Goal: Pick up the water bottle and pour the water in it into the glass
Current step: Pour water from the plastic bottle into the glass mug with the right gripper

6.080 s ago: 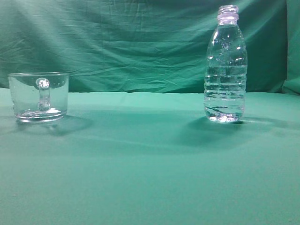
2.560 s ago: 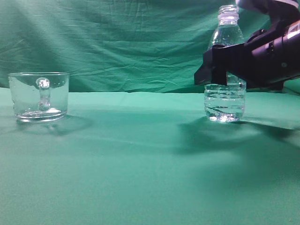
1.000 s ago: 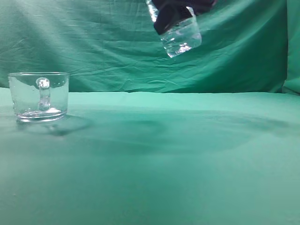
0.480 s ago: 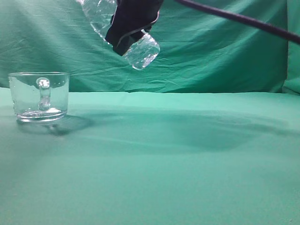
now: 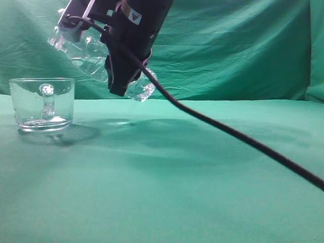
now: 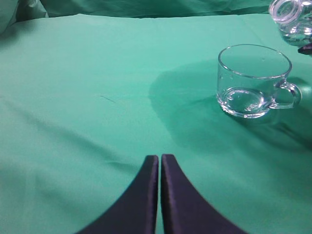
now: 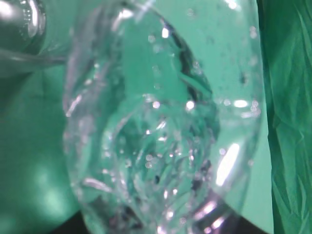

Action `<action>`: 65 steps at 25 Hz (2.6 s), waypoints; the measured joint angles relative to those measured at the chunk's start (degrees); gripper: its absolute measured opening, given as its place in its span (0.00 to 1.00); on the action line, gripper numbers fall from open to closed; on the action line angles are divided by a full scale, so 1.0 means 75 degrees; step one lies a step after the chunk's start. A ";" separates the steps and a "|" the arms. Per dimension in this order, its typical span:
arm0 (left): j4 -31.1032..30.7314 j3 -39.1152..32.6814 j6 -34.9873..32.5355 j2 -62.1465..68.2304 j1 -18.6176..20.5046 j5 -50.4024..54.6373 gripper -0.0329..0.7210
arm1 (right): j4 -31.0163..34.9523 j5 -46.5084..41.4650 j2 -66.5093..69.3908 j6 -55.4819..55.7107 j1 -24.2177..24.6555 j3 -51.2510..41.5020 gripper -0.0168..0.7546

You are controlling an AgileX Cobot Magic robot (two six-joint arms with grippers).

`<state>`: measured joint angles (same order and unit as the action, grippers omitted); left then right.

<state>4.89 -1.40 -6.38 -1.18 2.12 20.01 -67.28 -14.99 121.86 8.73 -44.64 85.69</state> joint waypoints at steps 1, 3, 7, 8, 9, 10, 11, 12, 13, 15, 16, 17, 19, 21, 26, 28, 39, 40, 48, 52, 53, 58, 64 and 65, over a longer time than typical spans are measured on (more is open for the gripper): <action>0.0000 0.0000 0.0000 0.0000 0.0000 0.0000 0.04 | -0.0133 0.0000 0.0036 0.0000 -0.0021 0.0000 0.34; 0.0000 0.0000 0.0000 0.0000 0.0000 0.0000 0.04 | -0.0400 -0.0023 0.0097 0.0000 -0.0036 0.0000 0.34; 0.0000 0.0000 0.0000 0.0000 0.0000 0.0000 0.04 | -0.0950 -0.0254 0.0128 0.0000 -0.0036 0.0000 0.34; 0.0000 0.0000 0.0000 0.0000 0.0000 0.0000 0.04 | -0.1073 -0.0310 0.0128 0.0000 -0.0036 0.0000 0.34; 0.0000 0.0000 0.0000 0.0000 0.0000 0.0000 0.04 | -0.1201 -0.0386 0.0128 0.0000 -0.0036 0.0003 0.34; 0.0000 0.0000 0.0000 0.0000 0.0000 0.0000 0.04 | -0.1317 -0.0471 0.0128 0.0000 -0.0036 0.0016 0.34; 0.0000 0.0000 0.0000 0.0000 0.0000 0.0000 0.04 | -0.1425 -0.0525 0.0128 0.0000 -0.0036 0.0016 0.34; 0.0000 0.0000 0.0000 0.0000 0.0000 0.0000 0.04 | -0.1513 -0.0591 0.0128 0.0000 -0.0036 0.0016 0.34; 0.0000 0.0000 0.0000 0.0000 0.0000 0.0000 0.04 | -0.1631 -0.0642 0.0128 0.0000 -0.0036 0.0016 0.34; 0.0000 0.0000 0.0000 0.0000 0.0000 0.0000 0.04 | -0.1874 -0.0695 0.0128 0.0000 -0.0036 0.0016 0.34; 0.0000 0.0000 0.0000 0.0000 0.0000 0.0000 0.04 | -0.2000 -0.0695 0.0128 0.0000 -0.0036 0.0016 0.34; 0.0000 0.0000 0.0000 0.0000 0.0000 0.0000 0.04 | -0.2123 -0.0711 0.0128 0.0000 -0.0036 0.0016 0.34; 0.0000 0.0000 0.0000 0.0000 0.0000 0.0000 0.04 | -0.2333 -0.0725 0.0128 0.0000 -0.0036 0.0016 0.34; 0.0000 0.0000 0.0000 0.0000 0.0000 0.0000 0.04 | -0.2528 -0.0739 0.0128 0.0000 -0.0036 0.0016 0.34; 0.0000 0.0000 0.0000 0.0000 0.0000 0.0000 0.04 | -0.2902 -0.0788 0.0128 0.0000 -0.0036 0.0016 0.34; 0.0000 0.0000 0.0000 0.0000 0.0000 0.0000 0.04 | -0.3106 -0.0837 0.0128 0.0000 -0.0036 0.0016 0.34; 0.0000 0.0000 0.0000 0.0000 0.0013 0.0000 0.04 | -0.3690 -0.0920 0.0128 0.0090 -0.0036 0.0016 0.30; 0.0000 0.0000 0.0000 0.0000 0.0013 0.0000 0.04 | -0.3702 -0.0940 0.0128 0.0090 -0.0036 0.0016 0.30; 0.0000 0.0000 0.0000 0.0000 0.0013 0.0000 0.04 | -0.3868 -0.1144 0.0128 0.0103 -0.0036 0.0016 0.30; 0.0000 0.0000 0.0000 0.0000 0.0013 0.0000 0.04 | -0.4005 -0.1286 0.0128 0.0103 -0.0036 0.0016 0.30; 0.0000 0.0000 0.0000 0.0000 0.0013 0.0000 0.04 | -0.4005 -0.1341 0.0128 0.0103 -0.0036 0.0016 0.30; 0.0000 0.0000 0.0000 0.0000 0.0013 0.0000 0.04 | -0.4070 -0.1462 0.0128 0.0103 -0.0047 0.0016 0.30; 0.0000 0.0000 0.0000 0.0000 0.0013 0.0000 0.04 | -0.4070 -0.1467 0.0128 0.0189 -0.0081 0.0016 0.30; 0.0000 0.0000 0.0000 0.0000 0.0013 0.0000 0.04 | -0.4074 -0.1467 0.0128 0.0221 -0.0081 0.0016 0.30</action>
<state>4.89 -1.40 -6.38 -1.18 2.22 20.01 -97.83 -25.99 122.82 10.39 -45.25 85.81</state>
